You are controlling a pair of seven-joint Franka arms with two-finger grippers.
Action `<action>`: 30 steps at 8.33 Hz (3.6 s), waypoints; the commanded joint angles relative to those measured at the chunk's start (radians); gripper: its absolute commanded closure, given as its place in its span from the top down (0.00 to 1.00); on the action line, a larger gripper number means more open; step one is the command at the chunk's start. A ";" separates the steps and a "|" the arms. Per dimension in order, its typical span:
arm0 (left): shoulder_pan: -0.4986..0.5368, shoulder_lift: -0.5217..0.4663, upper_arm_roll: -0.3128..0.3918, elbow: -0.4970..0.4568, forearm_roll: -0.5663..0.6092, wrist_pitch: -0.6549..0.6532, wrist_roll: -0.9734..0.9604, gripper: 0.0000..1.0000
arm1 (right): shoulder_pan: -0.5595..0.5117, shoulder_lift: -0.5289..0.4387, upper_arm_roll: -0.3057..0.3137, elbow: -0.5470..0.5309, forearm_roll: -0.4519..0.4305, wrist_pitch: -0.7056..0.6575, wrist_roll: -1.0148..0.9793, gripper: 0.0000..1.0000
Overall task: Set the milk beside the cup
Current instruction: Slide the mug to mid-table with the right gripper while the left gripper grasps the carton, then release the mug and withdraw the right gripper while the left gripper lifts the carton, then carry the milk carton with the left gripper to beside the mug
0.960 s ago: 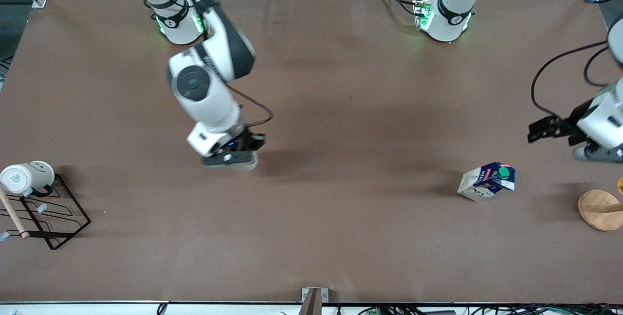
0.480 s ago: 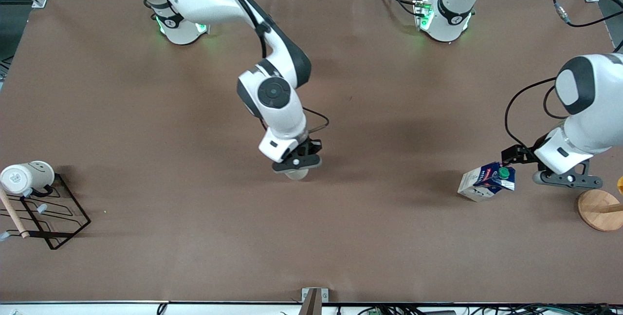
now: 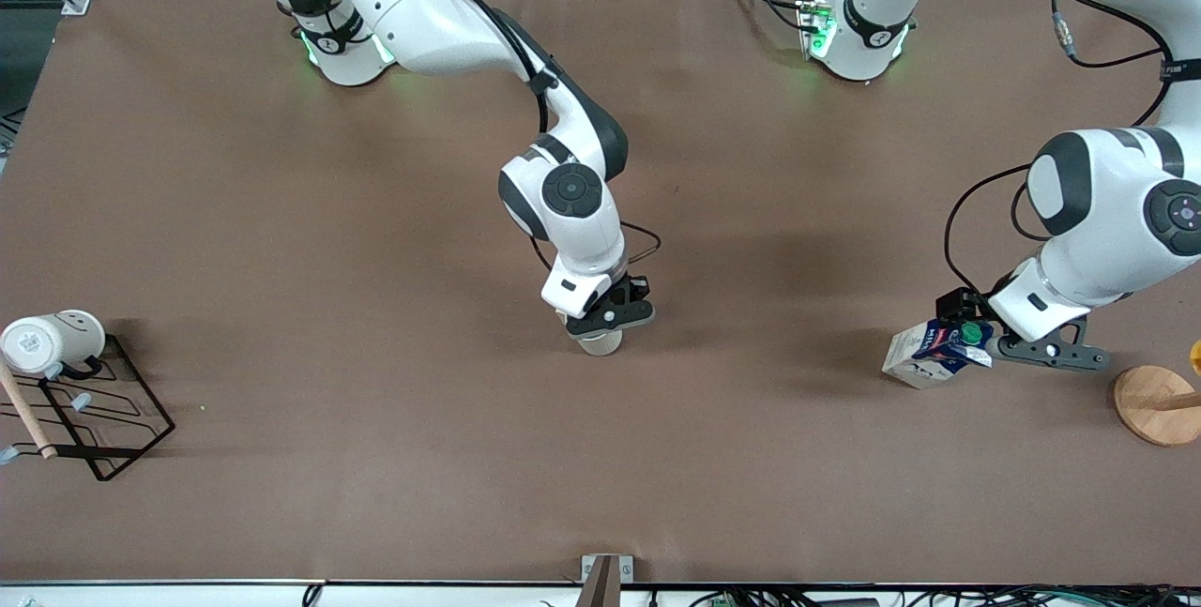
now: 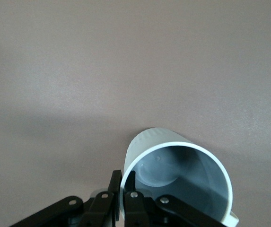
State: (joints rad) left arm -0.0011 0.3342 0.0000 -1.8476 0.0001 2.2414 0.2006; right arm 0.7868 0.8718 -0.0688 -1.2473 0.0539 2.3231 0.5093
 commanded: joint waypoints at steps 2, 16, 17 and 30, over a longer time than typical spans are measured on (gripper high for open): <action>0.009 0.040 -0.006 -0.008 0.006 0.052 0.029 0.94 | 0.006 0.015 -0.003 0.017 -0.008 -0.007 0.024 1.00; -0.007 -0.027 -0.639 0.130 0.030 -0.123 -0.910 0.44 | -0.500 -0.888 -0.051 -0.443 -0.054 -0.659 -0.364 0.99; -0.008 -0.029 -0.705 0.133 0.055 -0.156 -0.985 0.44 | -0.564 -0.925 -0.051 -0.445 -0.054 -0.735 -0.438 1.00; -0.223 0.272 -0.755 0.194 0.555 -0.037 -1.374 0.44 | -0.738 -0.973 -0.039 -0.353 -0.042 -0.791 -0.543 1.00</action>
State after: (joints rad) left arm -0.2097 0.5955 -0.7518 -1.6814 0.5299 2.2118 -1.1448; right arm 0.0677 -0.0950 -0.1207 -1.6034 0.0054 1.5487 -0.0338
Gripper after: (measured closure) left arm 0.559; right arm 0.000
